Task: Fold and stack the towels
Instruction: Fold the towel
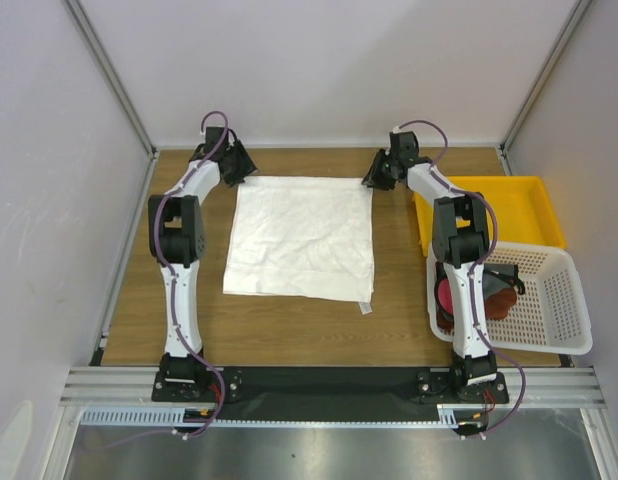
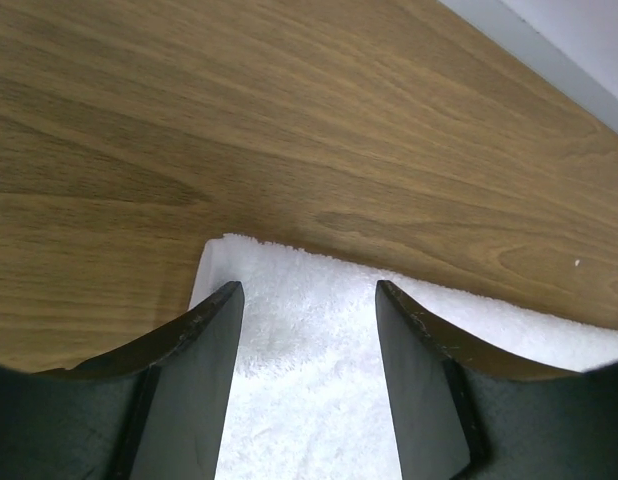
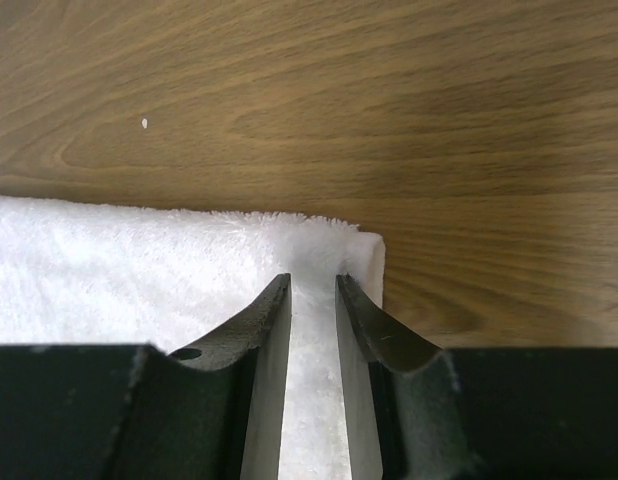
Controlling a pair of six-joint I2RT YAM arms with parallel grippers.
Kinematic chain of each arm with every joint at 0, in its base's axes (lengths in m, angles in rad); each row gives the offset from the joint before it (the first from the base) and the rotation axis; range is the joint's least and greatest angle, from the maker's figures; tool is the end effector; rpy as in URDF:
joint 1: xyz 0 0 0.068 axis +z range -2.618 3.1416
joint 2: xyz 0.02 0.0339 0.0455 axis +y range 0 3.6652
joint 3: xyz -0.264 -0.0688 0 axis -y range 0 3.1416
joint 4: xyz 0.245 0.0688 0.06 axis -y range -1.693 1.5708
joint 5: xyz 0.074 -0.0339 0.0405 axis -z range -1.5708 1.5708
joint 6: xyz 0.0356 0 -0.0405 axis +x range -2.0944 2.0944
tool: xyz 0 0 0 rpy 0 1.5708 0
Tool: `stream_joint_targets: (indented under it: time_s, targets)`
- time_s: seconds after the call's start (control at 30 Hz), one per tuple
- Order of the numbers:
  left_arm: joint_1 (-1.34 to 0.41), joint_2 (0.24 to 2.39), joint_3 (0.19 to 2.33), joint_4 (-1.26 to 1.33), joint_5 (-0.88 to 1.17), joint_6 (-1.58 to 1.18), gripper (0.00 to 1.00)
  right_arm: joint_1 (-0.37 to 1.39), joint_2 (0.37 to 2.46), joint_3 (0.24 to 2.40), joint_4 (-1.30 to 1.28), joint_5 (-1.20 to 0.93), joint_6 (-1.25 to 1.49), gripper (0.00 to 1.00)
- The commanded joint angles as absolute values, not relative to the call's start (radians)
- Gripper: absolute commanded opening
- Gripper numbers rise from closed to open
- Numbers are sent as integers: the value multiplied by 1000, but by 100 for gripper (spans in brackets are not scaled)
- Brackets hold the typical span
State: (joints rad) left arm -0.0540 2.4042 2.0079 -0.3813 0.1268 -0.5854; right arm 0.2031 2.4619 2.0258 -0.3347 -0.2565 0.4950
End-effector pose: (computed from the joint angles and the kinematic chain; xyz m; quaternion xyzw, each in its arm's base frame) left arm 0.5415 -0.0338 0.1751 -0.2181 0.8947 -0.1766 0.3476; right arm 0.5374 0.1199 0.1548 0.0836 0.9110 0.2428 0.3226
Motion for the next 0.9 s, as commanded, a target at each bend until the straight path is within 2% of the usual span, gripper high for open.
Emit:
stream_joint_targets:
  time_s: [0.0,0.17,0.3,0.5,0.87]
  targets:
    - [-41,2424,2008,-347,141,-624,61,196,2482,2071,-342,-187,445,30]
    - [-41,2427,2046,-377,153,-586,61,193,2476,2114,-377,-195,428,30]
    - [-41,2364,2045,-379,138,-526,65,193,2430,2121,-376,-196,417,32]
    - [-41,2278,2045,-410,49,-450,70,193,2401,2167,-416,-167,405,43]
    - [-41,2345,2075,-446,8,-440,68,195,2439,2177,-434,-147,411,45]
